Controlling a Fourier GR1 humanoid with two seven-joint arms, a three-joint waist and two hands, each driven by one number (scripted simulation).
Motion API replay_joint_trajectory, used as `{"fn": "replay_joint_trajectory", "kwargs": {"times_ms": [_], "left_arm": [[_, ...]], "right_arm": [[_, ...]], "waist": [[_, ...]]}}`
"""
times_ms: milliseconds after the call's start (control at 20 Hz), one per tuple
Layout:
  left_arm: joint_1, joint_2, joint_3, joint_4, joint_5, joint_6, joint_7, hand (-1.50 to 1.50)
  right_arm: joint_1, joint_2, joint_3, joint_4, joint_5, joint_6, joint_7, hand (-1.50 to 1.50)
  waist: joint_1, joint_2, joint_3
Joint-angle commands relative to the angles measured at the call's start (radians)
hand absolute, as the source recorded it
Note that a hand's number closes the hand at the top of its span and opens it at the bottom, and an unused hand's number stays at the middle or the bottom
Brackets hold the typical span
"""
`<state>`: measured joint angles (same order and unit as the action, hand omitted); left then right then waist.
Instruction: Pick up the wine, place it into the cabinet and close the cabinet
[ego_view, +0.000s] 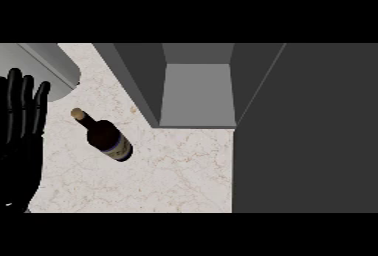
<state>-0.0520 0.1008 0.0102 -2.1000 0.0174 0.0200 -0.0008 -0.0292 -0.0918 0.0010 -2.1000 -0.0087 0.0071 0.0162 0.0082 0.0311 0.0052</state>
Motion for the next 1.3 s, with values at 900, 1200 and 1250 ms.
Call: {"fn": "replay_joint_trajectory", "kwargs": {"times_ms": [900, 1200, 1250], "left_arm": [[-0.207, -0.101, -0.278, -0.141, -0.468, 0.779, 0.686, -1.5], [-0.267, -0.101, -0.232, -0.166, -0.552, 0.72, 0.817, -1.5], [-0.263, -0.101, -0.251, -0.204, -0.583, 0.718, 0.85, -1.5]], "right_arm": [[0.343, -0.032, 0.198, -0.424, -0.219, 0.131, 0.287, -1.5], [0.391, -0.004, 0.38, -0.613, -0.094, 0.042, 0.448, -1.5], [0.367, -0.015, 0.335, -0.637, -0.133, 0.028, 0.482, -1.5]], "waist": [[-0.014, -0.036, -0.003], [-0.019, -0.038, -0.005], [-0.016, -0.039, -0.005]]}}
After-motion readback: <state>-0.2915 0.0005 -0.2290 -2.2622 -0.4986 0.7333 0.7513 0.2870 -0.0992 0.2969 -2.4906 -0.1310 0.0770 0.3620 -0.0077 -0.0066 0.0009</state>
